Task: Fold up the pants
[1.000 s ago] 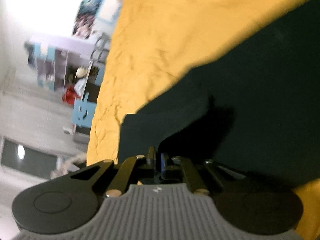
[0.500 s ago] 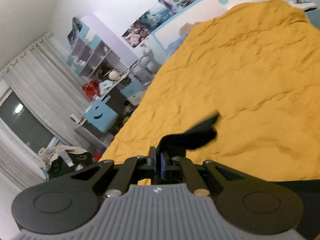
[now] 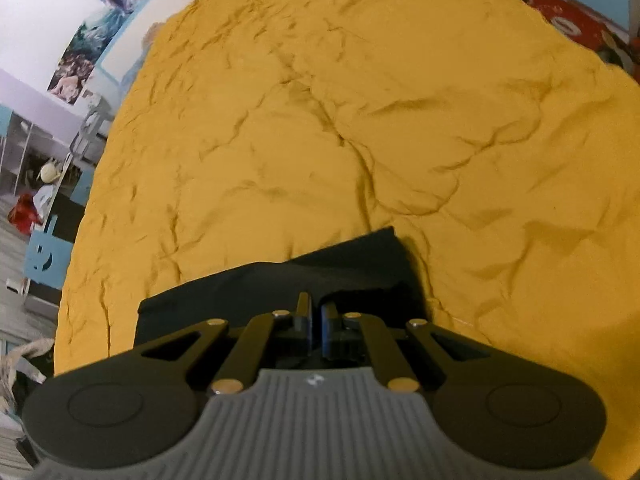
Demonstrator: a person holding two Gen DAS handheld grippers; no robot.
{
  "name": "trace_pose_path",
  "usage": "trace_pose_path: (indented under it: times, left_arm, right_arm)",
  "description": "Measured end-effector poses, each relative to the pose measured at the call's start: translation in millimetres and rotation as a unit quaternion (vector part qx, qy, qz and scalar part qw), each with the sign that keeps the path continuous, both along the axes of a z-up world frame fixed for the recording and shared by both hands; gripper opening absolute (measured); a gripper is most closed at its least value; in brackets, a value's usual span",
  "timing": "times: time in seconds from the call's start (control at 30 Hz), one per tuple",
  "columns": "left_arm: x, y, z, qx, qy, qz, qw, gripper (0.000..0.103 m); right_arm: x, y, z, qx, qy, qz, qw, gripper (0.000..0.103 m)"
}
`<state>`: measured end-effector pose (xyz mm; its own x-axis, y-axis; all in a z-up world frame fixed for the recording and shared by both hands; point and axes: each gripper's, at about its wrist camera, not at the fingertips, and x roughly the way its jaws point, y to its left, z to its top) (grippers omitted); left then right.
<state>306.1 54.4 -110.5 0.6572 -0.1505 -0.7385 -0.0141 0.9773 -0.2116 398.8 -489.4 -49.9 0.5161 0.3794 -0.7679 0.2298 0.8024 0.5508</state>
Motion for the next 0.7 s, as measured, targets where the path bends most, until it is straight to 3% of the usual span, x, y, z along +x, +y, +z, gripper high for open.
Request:
trace_pose_path:
  times: [0.13, 0.23, 0.3, 0.37, 0.5, 0.6, 0.7]
  left_arm:
    - [8, 4, -3, -0.02, 0.011, 0.011, 0.9997, 0.027]
    - [12, 4, -5, -0.017, 0.015, 0.016, 0.9996, 0.027]
    - [13, 4, -6, -0.017, 0.016, 0.016, 0.9996, 0.026]
    - [13, 4, -7, -0.015, 0.019, 0.016, 0.9996, 0.027]
    - [16, 3, -12, -0.011, 0.029, 0.018, 0.9994, 0.026]
    - [16, 3, -13, -0.009, 0.032, 0.015, 0.9993, 0.026]
    - [19, 9, -14, -0.028, 0.036, 0.021, 0.9988, 0.032]
  right_arm:
    - [-2, 9, 24, 0.009, -0.04, 0.028, 0.999, 0.0]
    - [-11, 14, 60, 0.056, -0.118, 0.056, 0.99, 0.0]
    - [-15, 13, 71, 0.056, -0.152, 0.071, 0.984, 0.0]
    - [-14, 11, 52, 0.016, -0.121, 0.071, 0.99, 0.0]
    - [-14, -4, -40, -0.027, 0.009, 0.037, 0.999, 0.0]
    - [-21, -16, -75, 0.007, 0.026, 0.011, 1.0, 0.0]
    - [-21, -12, -74, -0.008, 0.013, 0.022, 1.0, 0.0]
